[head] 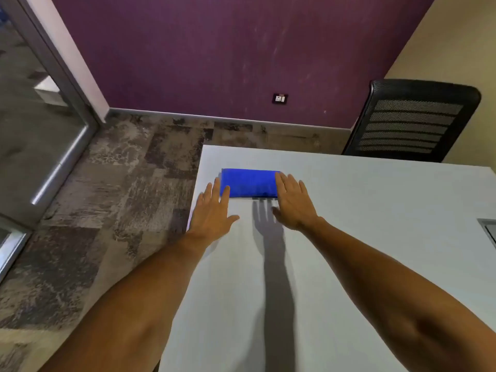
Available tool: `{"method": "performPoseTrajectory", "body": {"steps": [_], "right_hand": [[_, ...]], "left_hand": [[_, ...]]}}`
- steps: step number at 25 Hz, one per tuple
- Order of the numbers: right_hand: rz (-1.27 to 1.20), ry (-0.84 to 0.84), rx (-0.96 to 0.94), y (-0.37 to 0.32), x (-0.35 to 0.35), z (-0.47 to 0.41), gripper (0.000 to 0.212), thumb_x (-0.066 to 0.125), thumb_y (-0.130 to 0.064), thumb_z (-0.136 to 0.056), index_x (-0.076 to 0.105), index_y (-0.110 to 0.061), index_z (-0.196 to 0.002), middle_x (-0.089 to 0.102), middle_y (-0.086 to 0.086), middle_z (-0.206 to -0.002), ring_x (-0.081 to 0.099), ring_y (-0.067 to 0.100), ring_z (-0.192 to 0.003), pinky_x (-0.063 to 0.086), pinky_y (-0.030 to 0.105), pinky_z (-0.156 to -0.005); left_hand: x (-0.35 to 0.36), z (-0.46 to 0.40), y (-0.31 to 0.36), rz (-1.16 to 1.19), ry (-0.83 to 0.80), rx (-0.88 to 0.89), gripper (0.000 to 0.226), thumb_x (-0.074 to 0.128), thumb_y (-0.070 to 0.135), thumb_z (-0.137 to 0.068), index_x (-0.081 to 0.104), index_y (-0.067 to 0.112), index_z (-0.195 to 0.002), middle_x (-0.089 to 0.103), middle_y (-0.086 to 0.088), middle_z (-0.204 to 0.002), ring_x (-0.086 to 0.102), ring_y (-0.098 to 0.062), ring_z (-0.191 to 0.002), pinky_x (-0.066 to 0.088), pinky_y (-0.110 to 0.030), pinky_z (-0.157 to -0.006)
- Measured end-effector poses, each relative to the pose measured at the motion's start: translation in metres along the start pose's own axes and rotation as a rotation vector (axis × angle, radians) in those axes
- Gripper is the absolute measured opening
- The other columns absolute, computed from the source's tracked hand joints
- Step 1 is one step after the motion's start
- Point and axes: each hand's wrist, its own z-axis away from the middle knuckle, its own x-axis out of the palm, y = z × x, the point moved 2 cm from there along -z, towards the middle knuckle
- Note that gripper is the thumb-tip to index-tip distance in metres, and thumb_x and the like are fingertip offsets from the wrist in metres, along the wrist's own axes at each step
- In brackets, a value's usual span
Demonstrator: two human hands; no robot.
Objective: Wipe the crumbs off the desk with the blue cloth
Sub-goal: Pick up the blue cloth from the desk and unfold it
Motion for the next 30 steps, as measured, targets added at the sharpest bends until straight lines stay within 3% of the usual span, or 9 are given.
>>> {"method": "performPoseTrajectory", "body": {"steps": [4, 8, 11, 15, 19, 22, 26, 28, 30], "right_hand": [[0.074, -0.227, 0.083, 0.003, 0.038, -0.019, 0.112, 0.066, -0.057, -0.090, -0.005, -0.011, -0.163, 0.000, 0.014, -0.173, 0.008, 0.037, -0.158, 0.015, 0.054, -0.127], [0.109, -0.232, 0.094, 0.000, 0.060, -0.058, 0.140, 0.085, -0.057, -0.073, -0.015, -0.017, -0.162, -0.015, 0.013, -0.171, -0.003, 0.039, -0.159, 0.015, 0.057, -0.125], [0.143, -0.234, 0.045, 0.004, 0.071, -0.082, 0.155, 0.092, -0.056, -0.060, -0.021, -0.023, -0.161, -0.028, 0.011, -0.168, -0.016, 0.040, -0.157, 0.009, 0.061, -0.124], [0.094, -0.315, 0.054, 0.020, 0.078, -0.092, 0.155, 0.091, -0.059, -0.059, -0.022, -0.025, -0.160, -0.031, 0.011, -0.167, -0.019, 0.039, -0.157, 0.007, 0.061, -0.125], [0.045, -0.412, 0.061, 0.024, 0.076, -0.093, 0.144, 0.087, -0.062, -0.065, -0.013, -0.027, -0.163, -0.021, 0.010, -0.170, -0.008, 0.039, -0.158, 0.012, 0.059, -0.126], [-0.009, -0.384, 0.085, 0.021, 0.078, -0.087, 0.130, 0.088, -0.056, -0.069, 0.004, -0.027, -0.164, -0.001, 0.010, -0.171, 0.015, 0.039, -0.155, 0.032, 0.055, -0.121], [-0.168, -0.230, 0.146, 0.017, 0.086, -0.058, 0.083, 0.078, -0.041, -0.086, 0.037, -0.020, -0.155, 0.035, 0.012, -0.155, 0.045, 0.037, -0.136, 0.047, 0.046, -0.109], [-0.296, -0.183, 0.172, 0.013, 0.088, -0.042, 0.054, 0.061, -0.031, -0.099, 0.047, -0.015, -0.148, 0.043, 0.014, -0.150, 0.048, 0.039, -0.135, 0.046, 0.049, -0.109], [-0.266, -0.224, 0.154, 0.009, 0.085, -0.029, 0.041, 0.049, -0.025, -0.105, 0.050, -0.014, -0.144, 0.045, 0.016, -0.146, 0.049, 0.041, -0.132, 0.045, 0.044, -0.108]], "left_hand": [[0.027, -0.026, 0.004, 0.028, -0.127, 0.114, 0.101, 0.053, 0.064, -0.089, -0.003, 0.017, -0.158, -0.011, -0.013, -0.166, -0.002, -0.035, -0.154, 0.016, -0.047, -0.123], [0.048, -0.070, 0.002, 0.047, -0.163, 0.098, 0.118, 0.064, 0.068, -0.078, -0.009, 0.020, -0.157, -0.017, -0.016, -0.165, -0.008, -0.038, -0.152, 0.015, -0.049, -0.122], [0.070, -0.088, -0.001, -0.025, -0.094, 0.119, 0.121, 0.054, 0.080, -0.073, -0.009, 0.021, -0.157, -0.017, -0.020, -0.164, -0.011, -0.042, -0.151, 0.009, -0.054, -0.122], [0.094, -0.096, -0.006, 0.036, -0.049, 0.102, 0.109, 0.036, 0.084, -0.078, -0.006, 0.022, -0.158, -0.012, -0.016, -0.166, -0.008, -0.039, -0.152, 0.009, -0.054, -0.122], [0.095, -0.092, -0.001, 0.033, -0.073, 0.059, 0.089, 0.029, 0.075, -0.090, 0.002, 0.024, -0.159, -0.005, -0.013, -0.167, -0.004, -0.038, -0.153, 0.010, -0.051, -0.123], [0.084, -0.093, 0.011, 0.019, -0.118, 0.028, 0.070, 0.038, 0.053, -0.101, 0.011, 0.022, -0.158, 0.005, -0.015, -0.167, 0.006, -0.039, -0.152, 0.025, -0.047, -0.119], [0.071, -0.062, 0.025, -0.180, -0.118, 0.079, 0.058, 0.043, 0.022, -0.103, 0.017, 0.017, -0.155, 0.019, -0.021, -0.162, 0.030, -0.041, -0.145, 0.049, -0.040, -0.101], [0.067, -0.044, 0.031, -0.233, -0.138, 0.089, 0.056, 0.041, 0.018, -0.103, 0.019, 0.015, -0.155, 0.022, -0.023, -0.161, 0.038, -0.040, -0.141, 0.053, -0.039, -0.091], [0.059, -0.029, 0.036, -0.236, -0.150, 0.083, 0.050, 0.036, 0.015, -0.103, 0.027, 0.015, -0.153, 0.033, -0.022, -0.156, 0.050, -0.038, -0.130, 0.053, -0.039, -0.083]]}}
